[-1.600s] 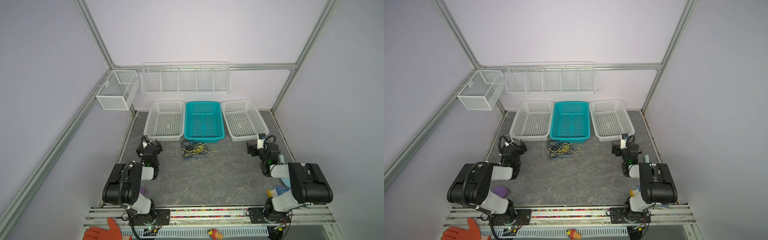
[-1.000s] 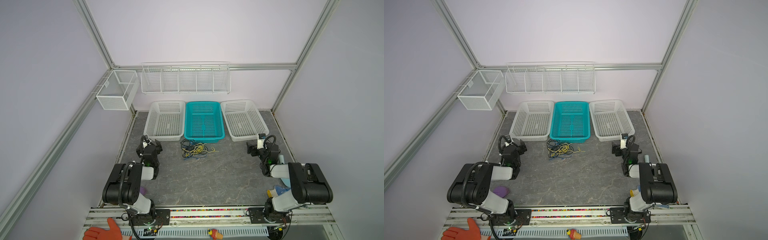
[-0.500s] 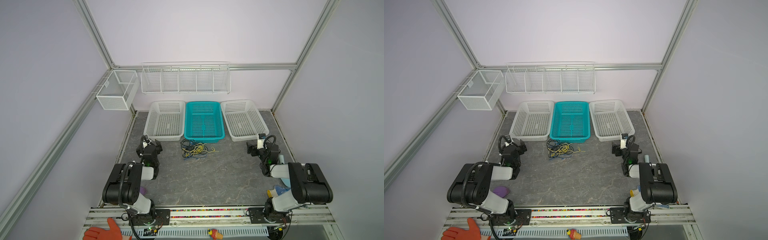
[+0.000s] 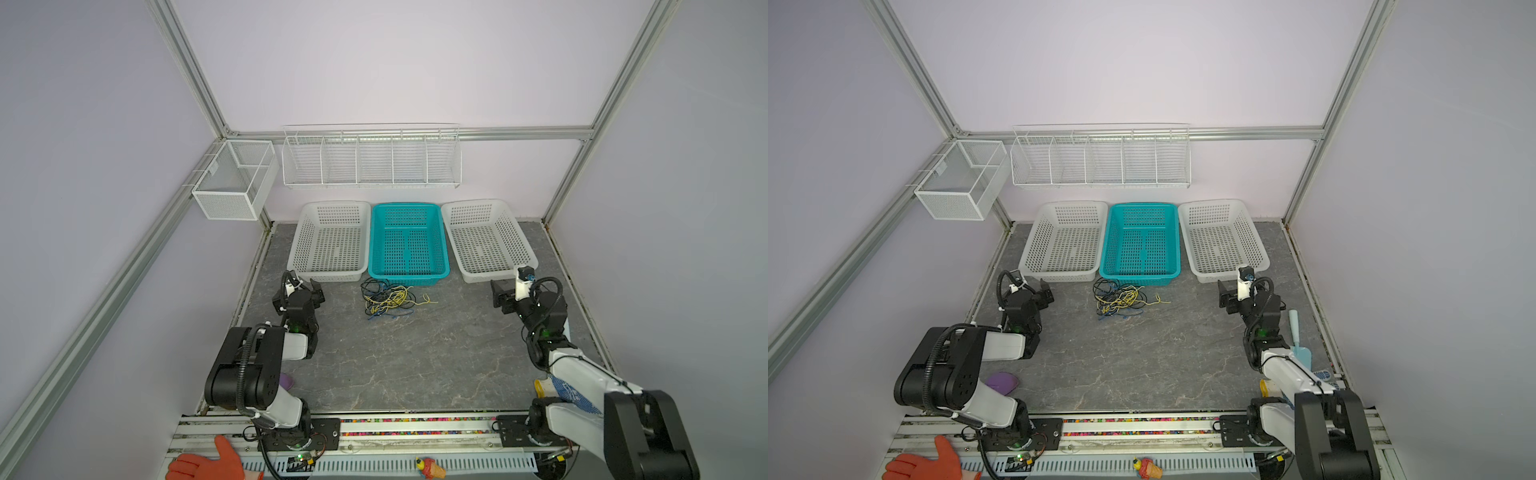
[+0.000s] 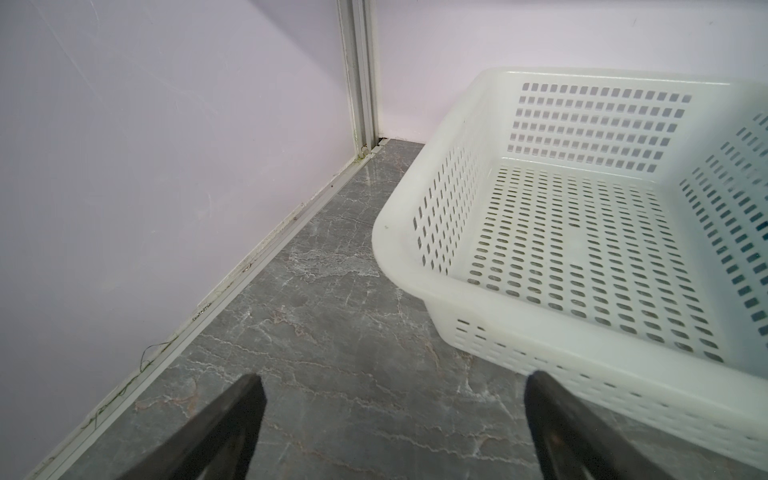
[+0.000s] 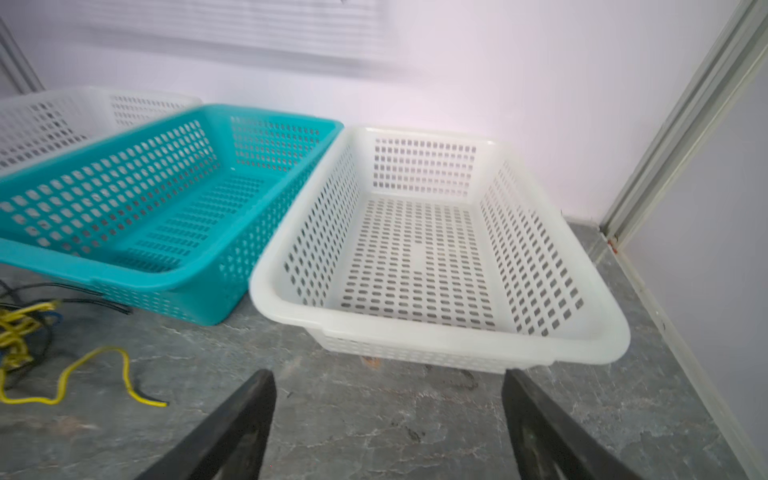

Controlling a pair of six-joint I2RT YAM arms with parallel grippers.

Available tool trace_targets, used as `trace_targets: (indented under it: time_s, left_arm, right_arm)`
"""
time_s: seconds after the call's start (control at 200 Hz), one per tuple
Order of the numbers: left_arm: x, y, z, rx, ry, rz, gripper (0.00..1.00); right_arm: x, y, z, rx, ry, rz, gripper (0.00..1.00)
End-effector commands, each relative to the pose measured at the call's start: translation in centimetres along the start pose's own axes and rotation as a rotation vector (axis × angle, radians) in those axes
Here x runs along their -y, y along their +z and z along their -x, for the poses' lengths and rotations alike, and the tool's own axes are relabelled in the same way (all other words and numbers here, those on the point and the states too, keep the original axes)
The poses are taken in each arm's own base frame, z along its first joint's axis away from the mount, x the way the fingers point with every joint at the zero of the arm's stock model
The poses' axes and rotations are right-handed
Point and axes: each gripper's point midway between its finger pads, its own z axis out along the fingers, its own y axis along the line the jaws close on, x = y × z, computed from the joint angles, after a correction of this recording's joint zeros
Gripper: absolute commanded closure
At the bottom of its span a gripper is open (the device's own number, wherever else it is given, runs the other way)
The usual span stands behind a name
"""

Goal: Untangle the cables
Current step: 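Move both grippers forward toward the tangled wire pile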

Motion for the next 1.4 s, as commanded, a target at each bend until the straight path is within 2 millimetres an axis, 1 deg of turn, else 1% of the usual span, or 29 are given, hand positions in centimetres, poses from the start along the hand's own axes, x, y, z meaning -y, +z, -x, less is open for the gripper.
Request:
trace_targets:
  time_s: [0.0,0.07,0.095,0.11,0.205,0.23,0.275,0.315,0.37,0.41,0.43,0.475,0.53,0.6,0.65,0.7,0.75,0.82,0.875,0.925,0.98,1.015,1.04,1.075,1.095,1.135,1.24,1.314,1.394]
  left_arm:
    - [0.4,0.3,1.2,0.034,-0.01,-0.012,0.02]
    - [0.4,0.3,1.2,0.034,-0.01,-0.012,0.02]
    - [0.3,0.3,1.1,0.034,-0.01,-0.011,0.02]
    - [0.4,0.3,1.2,0.034,-0.01,-0.012,0.02]
    - [0.4,0.3,1.1,0.029,-0.008,-0.012,0.02]
    - [0.4,0.3,1.2,0.034,-0.008,-0.013,0.02]
    - [0.4,0.2,1.3,0.042,-0.005,-0.014,0.02]
    - [-0.3,-0.1,1.7,0.052,-0.023,0.023,0.02]
    - [-0.5,-0.6,1.9,0.048,-0.038,0.018,0.02]
    - [-0.3,-1.0,2.7,0.081,-0.025,0.0,0.02]
    - [-0.3,-1.2,2.7,0.074,-0.021,0.0,0.02]
    - [-0.5,-1.6,3.5,0.083,-0.025,0.011,0.02]
    - [-0.4,-2.1,4.6,0.085,-0.021,-0.006,0.02]
    - [0.1,-3.3,5.9,0.103,-0.017,-0.056,0.02]
    - [-0.2,-4.3,7.0,0.119,-0.076,-0.063,0.02]
    - [-0.3,-5.3,8.0,0.118,-0.123,-0.086,0.02]
    - [0.2,-6.4,9.6,0.122,-0.164,-0.139,0.02]
    - [1.5,-8.1,11.8,0.117,-0.213,-0.249,0.02]
    - [1.8,-9.5,13.2,0.099,-0.323,-0.303,0.02]
    - [2.2,-10.7,13.9,0.071,-0.427,-0.353,0.02]
    - [2.9,-11.9,14.2,0.027,-0.484,-0.414,0.02]
    - [3.1,-12.1,13.7,-0.025,-0.516,-0.423,0.02]
    - [3.0,-12.9,14.2,-0.028,-0.552,-0.434,0.02]
    - [2.9,-13.1,14.0,-0.059,-0.592,-0.431,0.02]
    - [3.0,-13.1,13.7,-0.072,-0.612,-0.432,0.02]
    - [3.1,-13.3,13.4,-0.092,-0.648,-0.442,0.02]
    - [4.7,-14.3,12.9,-0.094,-0.707,-0.572,0.02]
    - [5.4,-14.5,12.0,-0.143,-0.773,-0.605,0.02]
    - [6.4,-14.6,10.6,-0.242,-0.739,-0.607,0.02]
  right_arm:
    - [1.1,-2.7,3.3,0.113,0.178,-0.099,0.12]
    - [2.0,-3.8,4.6,0.111,0.362,-0.152,0.12]
    - [1.9,-4.1,5.0,0.095,0.415,-0.151,0.12]
    - [1.8,-4.2,5.0,0.073,0.439,-0.144,0.12]
    - [0.1,-4.7,6.7,-0.02,0.525,-0.059,0.12]
    - [-0.1,-4.8,6.8,-0.041,0.543,-0.051,0.12]
    - [0.1,-5.0,5.7,-0.121,0.675,-0.097,0.12]
    - [-0.3,-4.9,6.2,-0.15,0.699,-0.082,0.12]
    - [-2.0,-4.5,7.2,-0.154,0.693,0.028,0.12]
    - [-2.0,-4.5,7.1,-0.161,0.726,0.025,0.12]
    - [-1.7,-4.5,6.7,-0.173,0.763,0.001,0.12]
    - [-1.8,-4.6,5.9,-0.202,0.811,-0.015,0.12]
    - [-2.4,-4.5,6.4,-0.195,0.774,0.031,0.11]
    - [-2.4,-4.5,5.9,-0.212,0.784,0.026,0.12]
    - [-2.4,-4.5,5.6,-0.219,0.796,0.021,0.12]
    - [-3.0,-4.2,5.4,-0.227,0.797,0.057,0.12]
    - [-3.3,-4.1,5.0,-0.258,0.828,0.063,0.11]
    - [-4.1,-3.5,4.5,-0.298,0.808,0.105,0.12]
    - [-4.8,-3.0,4.2,-0.341,0.793,0.139,0.12]
    - [-5.4,-2.5,3.7,-0.369,0.795,0.155,0.12]
    - [-6.2,-2.1,3.4,-0.381,0.789,0.191,0.12]
    - [-6.8,-1.9,3.2,-0.389,0.783,0.206,0.12]
    - [-7.5,-1.8,3.3,-0.393,0.771,0.227,0.11]
    - [-7.9,-1.6,3.3,-0.404,0.762,0.242,0.1]
    - [-9.2,-1.7,3.2,-0.424,0.745,0.274,0.1]
    - [-10.2,-1.7,3.0,-0.449,0.717,0.289,0.09]
    - [-12.2,-1.8,2.5,-0.472,0.61,0.297,0.09]
    - [-13.0,-1.8,2.1,-0.464,0.586,0.301,0.08]
    - [-14.3,-1.6,1.5,-0.459,0.56,0.32,0.07]
